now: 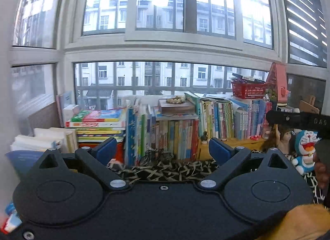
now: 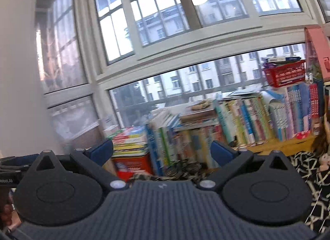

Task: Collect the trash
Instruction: 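Move both open grippers back toward the snack pile on the bed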

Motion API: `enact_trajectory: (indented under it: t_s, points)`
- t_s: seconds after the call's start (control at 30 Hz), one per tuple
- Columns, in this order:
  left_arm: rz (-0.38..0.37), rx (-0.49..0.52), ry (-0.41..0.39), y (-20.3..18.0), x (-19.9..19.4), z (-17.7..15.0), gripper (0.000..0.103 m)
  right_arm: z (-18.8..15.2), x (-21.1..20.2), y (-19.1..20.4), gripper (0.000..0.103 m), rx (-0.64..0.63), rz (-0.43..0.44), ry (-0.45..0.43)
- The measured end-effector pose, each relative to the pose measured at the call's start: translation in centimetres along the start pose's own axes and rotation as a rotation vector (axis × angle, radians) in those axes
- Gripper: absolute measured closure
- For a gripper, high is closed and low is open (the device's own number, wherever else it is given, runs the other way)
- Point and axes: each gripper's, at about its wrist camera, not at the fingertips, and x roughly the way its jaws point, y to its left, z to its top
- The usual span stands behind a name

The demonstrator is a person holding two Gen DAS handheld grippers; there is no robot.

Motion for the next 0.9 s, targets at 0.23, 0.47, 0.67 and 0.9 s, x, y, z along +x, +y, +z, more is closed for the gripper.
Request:
enact_trajectory:
  t_s: [0.23, 0.47, 0.67, 0.9]
  points:
    - [-0.035, 0.02, -0.041, -3.7, 6.1, 5.3, 0.008, 5.1, 3.7, -4.4, 0.0, -0.004, 0.025, -0.044]
    - [-0.029, 0.028, -0.056, -7.0, 11.6, 7.5, 0.007, 7.9, 6.2, -7.6, 0.0, -0.029, 0.059, -0.062]
    - [-0.027, -0.009, 0.109, -7.9, 17.0, 2.0, 0.007, 2.4, 9.3, -9.9, 0.0, -0.063, 0.046, 0.116]
    - [0.017, -0.177, 0.309, -6.1, 24.4, -9.7, 0.008, -10.7, 15.3, -11.3, 0.0, -0.224, 0.014, 0.334]
